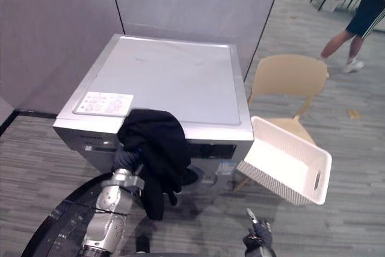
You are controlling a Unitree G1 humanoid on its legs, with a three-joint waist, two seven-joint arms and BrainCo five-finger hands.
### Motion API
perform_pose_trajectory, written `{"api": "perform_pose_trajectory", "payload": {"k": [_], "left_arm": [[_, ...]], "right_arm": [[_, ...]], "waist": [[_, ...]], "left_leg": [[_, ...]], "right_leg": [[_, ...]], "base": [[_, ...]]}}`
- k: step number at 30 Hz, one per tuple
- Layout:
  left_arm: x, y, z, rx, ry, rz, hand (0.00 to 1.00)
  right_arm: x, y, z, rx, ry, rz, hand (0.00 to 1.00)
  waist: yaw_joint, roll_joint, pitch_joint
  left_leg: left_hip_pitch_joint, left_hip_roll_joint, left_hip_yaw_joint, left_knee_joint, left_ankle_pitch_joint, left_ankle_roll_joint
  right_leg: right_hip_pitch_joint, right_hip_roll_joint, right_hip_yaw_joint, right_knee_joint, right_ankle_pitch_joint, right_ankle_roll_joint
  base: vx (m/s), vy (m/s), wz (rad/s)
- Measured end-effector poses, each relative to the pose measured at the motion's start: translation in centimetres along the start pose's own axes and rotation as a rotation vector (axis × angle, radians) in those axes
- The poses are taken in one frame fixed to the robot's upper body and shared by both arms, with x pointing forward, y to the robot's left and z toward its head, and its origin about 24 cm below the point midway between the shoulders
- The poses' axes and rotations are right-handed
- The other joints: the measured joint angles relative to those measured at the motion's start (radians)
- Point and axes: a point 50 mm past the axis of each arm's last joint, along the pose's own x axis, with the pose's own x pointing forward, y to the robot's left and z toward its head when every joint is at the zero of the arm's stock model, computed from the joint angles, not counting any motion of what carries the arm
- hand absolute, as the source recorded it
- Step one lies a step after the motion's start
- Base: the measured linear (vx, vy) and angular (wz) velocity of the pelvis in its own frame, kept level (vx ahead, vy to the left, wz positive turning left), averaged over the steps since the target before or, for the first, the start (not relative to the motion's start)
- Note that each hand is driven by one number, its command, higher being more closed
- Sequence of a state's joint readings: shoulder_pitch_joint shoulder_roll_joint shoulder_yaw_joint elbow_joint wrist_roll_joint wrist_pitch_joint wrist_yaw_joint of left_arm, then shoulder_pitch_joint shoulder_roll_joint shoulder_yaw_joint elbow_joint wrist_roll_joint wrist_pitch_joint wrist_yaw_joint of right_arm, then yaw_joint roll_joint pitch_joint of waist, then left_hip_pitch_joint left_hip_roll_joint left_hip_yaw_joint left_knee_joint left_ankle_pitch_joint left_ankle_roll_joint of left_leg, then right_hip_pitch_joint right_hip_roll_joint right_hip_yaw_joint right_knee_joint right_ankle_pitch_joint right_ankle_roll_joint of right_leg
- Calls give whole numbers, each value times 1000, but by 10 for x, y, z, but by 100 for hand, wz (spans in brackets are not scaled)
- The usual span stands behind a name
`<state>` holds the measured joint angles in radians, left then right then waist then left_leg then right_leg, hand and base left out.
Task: Pick up the laundry basket with both hands and put the clothes into the washing machine.
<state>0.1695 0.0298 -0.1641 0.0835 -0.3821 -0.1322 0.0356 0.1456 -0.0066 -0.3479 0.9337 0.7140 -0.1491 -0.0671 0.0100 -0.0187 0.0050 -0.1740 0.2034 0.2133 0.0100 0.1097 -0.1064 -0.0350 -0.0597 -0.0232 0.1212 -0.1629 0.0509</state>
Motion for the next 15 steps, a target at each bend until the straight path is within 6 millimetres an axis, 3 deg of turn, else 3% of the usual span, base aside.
{"api": "perform_pose_trajectory", "payload": {"k": [2,4,9,15], "left_arm": [[-13,-4,-16,-19,74,-10,100],[-18,-7,-12,-30,62,-21,100],[-16,-16,15,-32,-49,-83,100],[-17,-20,16,-39,-58,-108,100]], "right_arm": [[-6,-24,-14,3,53,-76,0],[-14,-37,-32,9,122,-121,0],[-17,-36,-40,-26,154,-113,0],[-20,-40,-46,-12,168,-128,0]], "waist": [[5,11,20],[7,3,49],[6,-11,43],[3,-18,10]], "left_leg": [[2,7,-6,33,-2,0],[-1,13,-22,86,-37,-5],[-28,0,-19,74,-44,-11],[-19,-33,-9,1,-7,-2]], "right_leg": [[11,7,-4,22,-8,-3],[2,6,-2,84,-46,-7],[-58,-21,2,136,-66,2],[-60,-38,0,98,-42,33]], "base": [[-141,-24,11],[-167,20,13],[-102,43,3],[23,31,3]]}}
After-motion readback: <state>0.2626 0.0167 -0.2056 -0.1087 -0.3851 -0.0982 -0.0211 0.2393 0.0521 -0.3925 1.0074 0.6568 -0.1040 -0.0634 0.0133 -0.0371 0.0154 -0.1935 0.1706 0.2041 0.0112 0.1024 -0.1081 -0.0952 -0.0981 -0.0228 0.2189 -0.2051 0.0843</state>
